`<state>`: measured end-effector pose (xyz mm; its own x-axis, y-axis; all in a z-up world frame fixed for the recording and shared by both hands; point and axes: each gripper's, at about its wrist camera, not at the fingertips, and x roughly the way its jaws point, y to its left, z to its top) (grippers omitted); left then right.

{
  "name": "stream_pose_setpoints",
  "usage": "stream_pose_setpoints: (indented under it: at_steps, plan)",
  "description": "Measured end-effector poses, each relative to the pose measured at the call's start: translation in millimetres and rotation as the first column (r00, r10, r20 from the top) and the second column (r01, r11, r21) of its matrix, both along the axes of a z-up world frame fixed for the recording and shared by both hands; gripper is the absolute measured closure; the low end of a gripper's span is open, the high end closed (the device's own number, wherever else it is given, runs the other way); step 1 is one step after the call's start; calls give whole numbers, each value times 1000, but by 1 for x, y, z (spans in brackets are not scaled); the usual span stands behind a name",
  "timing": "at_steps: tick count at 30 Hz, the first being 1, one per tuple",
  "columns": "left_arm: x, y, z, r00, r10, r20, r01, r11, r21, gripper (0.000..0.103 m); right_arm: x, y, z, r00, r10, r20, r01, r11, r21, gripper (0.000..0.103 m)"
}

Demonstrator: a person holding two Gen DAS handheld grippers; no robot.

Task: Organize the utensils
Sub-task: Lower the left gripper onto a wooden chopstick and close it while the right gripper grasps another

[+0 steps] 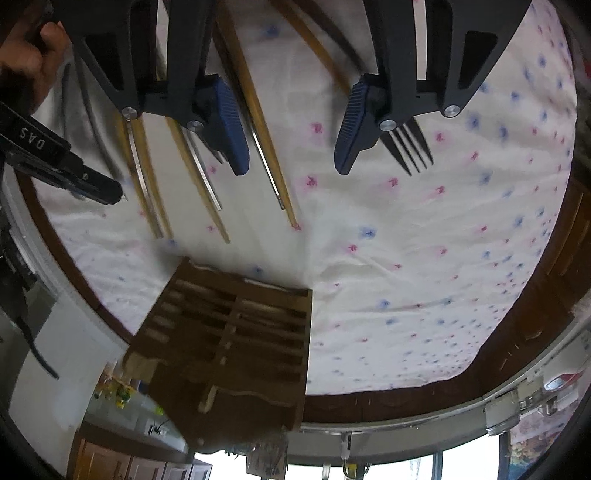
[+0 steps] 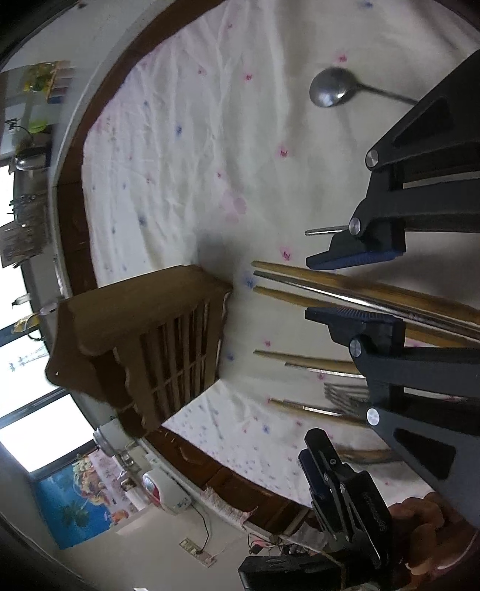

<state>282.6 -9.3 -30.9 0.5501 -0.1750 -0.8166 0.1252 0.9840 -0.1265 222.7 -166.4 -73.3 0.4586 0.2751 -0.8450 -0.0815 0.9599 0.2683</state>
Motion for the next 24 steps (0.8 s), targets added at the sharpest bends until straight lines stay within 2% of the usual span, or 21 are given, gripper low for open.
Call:
stream_pose_setpoints:
  at_steps: [5,7,9,21,24]
  plan:
    - [22,-5,-20,999,-4,-48,5,1000,28,64,9,-1,-9,1000,1,-28,-1,1000,-12,83]
    - [24,-9,-22,999,-13,-35,15,999,47,64,11,0,-13,999,8,-41,-9,1000,-20,83]
    - [25,-11,-23,999,-21,-33,23,998,61,64,9,-1,-15,999,9,-39,-10,1000,-28,86]
    - [24,-14,-23,996,-50,-71,58,991,120,64,23,4,-16,998,41,-45,-44,998,-52,86]
    - [29,-15,-22,995,-58,-80,66,992,110,69,29,7,-17,998,51,-43,-54,996,-70,88]
